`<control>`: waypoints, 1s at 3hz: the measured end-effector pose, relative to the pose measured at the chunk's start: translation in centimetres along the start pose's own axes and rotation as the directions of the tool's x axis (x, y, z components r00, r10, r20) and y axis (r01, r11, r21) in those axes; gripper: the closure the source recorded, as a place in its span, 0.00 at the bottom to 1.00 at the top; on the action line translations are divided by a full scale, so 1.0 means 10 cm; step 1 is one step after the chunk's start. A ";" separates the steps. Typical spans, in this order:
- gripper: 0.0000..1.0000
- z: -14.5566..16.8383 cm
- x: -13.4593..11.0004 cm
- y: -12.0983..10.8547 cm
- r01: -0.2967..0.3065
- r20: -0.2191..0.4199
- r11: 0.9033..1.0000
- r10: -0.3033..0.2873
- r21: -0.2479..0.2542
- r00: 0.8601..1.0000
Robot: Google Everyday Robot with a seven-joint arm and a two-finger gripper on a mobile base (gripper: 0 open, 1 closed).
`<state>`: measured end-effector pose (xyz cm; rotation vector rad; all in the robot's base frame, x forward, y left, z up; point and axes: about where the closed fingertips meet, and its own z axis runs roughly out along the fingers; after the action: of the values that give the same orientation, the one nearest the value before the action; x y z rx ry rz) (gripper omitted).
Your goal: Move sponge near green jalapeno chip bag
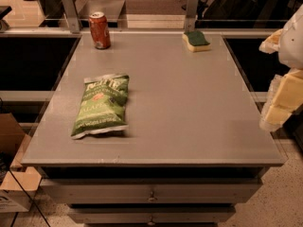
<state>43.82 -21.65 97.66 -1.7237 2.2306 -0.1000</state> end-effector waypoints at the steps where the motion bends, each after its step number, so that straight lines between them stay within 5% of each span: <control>1: 0.00 0.00 0.00 0.00 0.000 0.000 1.000 0.000 0.000 1.000; 2: 0.00 -0.03 0.04 -0.02 0.005 0.026 1.000 -0.005 0.017 1.000; 3: 0.00 -0.05 0.23 -0.22 -0.020 0.143 0.998 0.011 0.060 0.990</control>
Offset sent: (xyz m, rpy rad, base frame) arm 0.0006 -0.0130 0.0011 0.0500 -0.0391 0.0216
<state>45.22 -24.49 98.17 -1.6281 2.1156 -0.0394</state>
